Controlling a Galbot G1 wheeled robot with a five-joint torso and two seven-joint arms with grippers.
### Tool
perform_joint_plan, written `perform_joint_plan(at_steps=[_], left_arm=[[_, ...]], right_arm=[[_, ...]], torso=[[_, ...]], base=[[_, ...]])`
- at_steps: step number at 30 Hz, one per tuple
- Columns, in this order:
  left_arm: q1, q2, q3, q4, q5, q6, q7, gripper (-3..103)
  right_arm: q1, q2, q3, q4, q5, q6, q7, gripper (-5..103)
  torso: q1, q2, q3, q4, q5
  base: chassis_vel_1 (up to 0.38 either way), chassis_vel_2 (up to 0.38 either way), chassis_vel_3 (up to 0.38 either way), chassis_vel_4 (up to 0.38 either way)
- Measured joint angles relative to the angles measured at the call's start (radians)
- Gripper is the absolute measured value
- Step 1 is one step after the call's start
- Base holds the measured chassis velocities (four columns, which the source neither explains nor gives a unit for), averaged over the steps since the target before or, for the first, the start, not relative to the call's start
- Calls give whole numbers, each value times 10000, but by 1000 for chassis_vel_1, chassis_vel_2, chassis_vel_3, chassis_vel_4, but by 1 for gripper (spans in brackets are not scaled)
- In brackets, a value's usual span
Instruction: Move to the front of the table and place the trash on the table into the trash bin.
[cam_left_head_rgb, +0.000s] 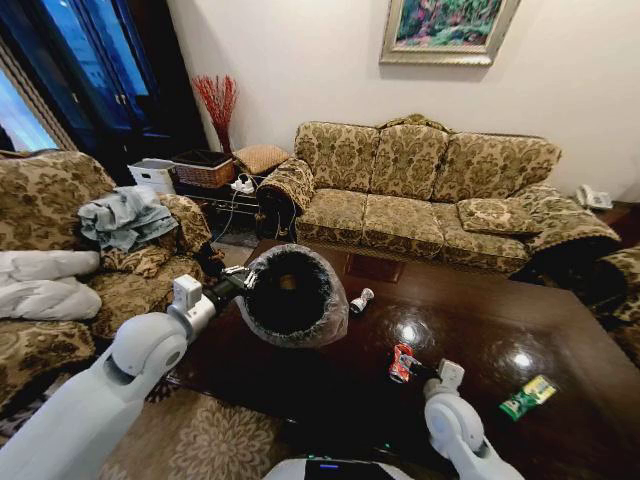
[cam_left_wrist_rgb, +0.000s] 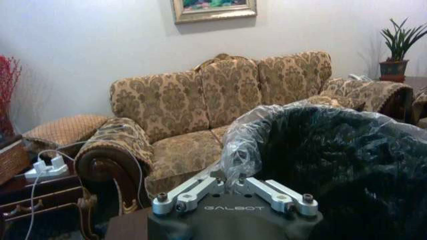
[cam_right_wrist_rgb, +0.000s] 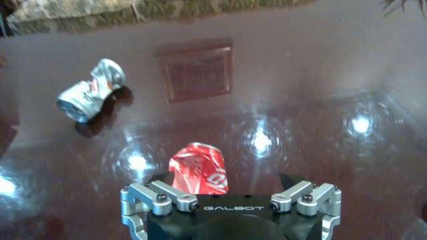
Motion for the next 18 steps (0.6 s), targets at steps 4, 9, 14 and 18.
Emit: perform_joint_plan(at_steps=[4, 9, 14, 18], left_arm=[[-43, -7, 66, 65, -37, 1, 6, 3], [-129, 12, 135, 195, -90, -6, 11, 3], [-128, -32, 162, 225, -97, -16, 7, 3], [-127, -35, 132, 234, -128, -47, 7, 3]], right_arm=[[198, 78, -68, -391, 215, -49, 72, 100], [541, 176, -250, -853, 294, -151, -34, 100], [754, 203, -491, -1122, 310, -196, -70, 100], [928, 238, -693, -1292, 309, -255, -152, 100]], torso=[[0, 0, 0, 1, -1], [0, 0, 0, 0, 0], [0, 0, 0, 2, 0], [0, 0, 0, 1, 0]], base=[[0, 0, 0, 0], [0, 0, 0, 0], [0, 0, 0, 0], [0, 0, 0, 0]])
